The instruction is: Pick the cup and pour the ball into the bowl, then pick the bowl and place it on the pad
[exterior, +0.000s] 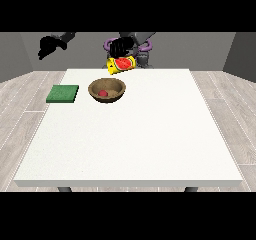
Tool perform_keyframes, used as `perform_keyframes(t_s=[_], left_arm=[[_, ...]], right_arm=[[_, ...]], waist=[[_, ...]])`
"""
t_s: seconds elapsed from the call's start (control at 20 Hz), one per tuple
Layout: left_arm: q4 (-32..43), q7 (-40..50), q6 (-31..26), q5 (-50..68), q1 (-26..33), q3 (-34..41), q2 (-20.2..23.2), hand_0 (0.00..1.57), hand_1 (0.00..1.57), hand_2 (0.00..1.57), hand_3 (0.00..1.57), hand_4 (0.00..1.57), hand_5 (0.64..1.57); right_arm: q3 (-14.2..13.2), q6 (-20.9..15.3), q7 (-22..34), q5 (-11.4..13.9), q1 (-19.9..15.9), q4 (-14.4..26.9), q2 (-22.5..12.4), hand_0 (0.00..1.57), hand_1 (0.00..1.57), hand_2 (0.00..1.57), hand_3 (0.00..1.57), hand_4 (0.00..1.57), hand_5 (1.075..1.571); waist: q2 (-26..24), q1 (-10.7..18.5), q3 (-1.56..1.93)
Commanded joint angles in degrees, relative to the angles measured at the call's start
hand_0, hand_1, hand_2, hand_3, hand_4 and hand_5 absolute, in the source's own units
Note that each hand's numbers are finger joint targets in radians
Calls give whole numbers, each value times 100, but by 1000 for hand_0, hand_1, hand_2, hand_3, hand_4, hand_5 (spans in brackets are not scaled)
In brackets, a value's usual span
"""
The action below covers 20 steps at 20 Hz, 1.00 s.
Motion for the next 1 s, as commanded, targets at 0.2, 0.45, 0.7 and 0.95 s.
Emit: perform_keyframes(t_s=[0.2, 0.45, 0.7, 0.95], left_arm=[[-827, -1046, 638, 1737, 399, 1568, 968, 1565, 1565, 1571, 1571, 1151, 1493], [-1148, -2028, 532, 2952, 988, 2185, 892, 1503, 1503, 1571, 1571, 1389, 1397], [-1837, -2483, -274, 5248, 987, 3444, -18, 585, 585, 396, 344, 1149, 1466], [-2392, -2655, -1785, 7288, 882, 4648, -76, 0, 0, 0, 0, 524, 1560]], right_arm=[[-50, -190, -63, 71, 444, -33, 1, 0, 0, 475, 634, 565, 1565], [132, -669, 217, 129, -5, -325, 454, 0, 0, 507, 723, 589, 1569], [119, -639, 170, 2, -102, -379, 633, 0, 0, 499, 626, 607, 1570], [60, -732, 136, -128, 148, -337, 919, 0, 0, 436, 466, 659, 1571]], waist=[[-262, 548, -10], [106, 762, -11], [460, 785, -88], [444, 1073, -76]])
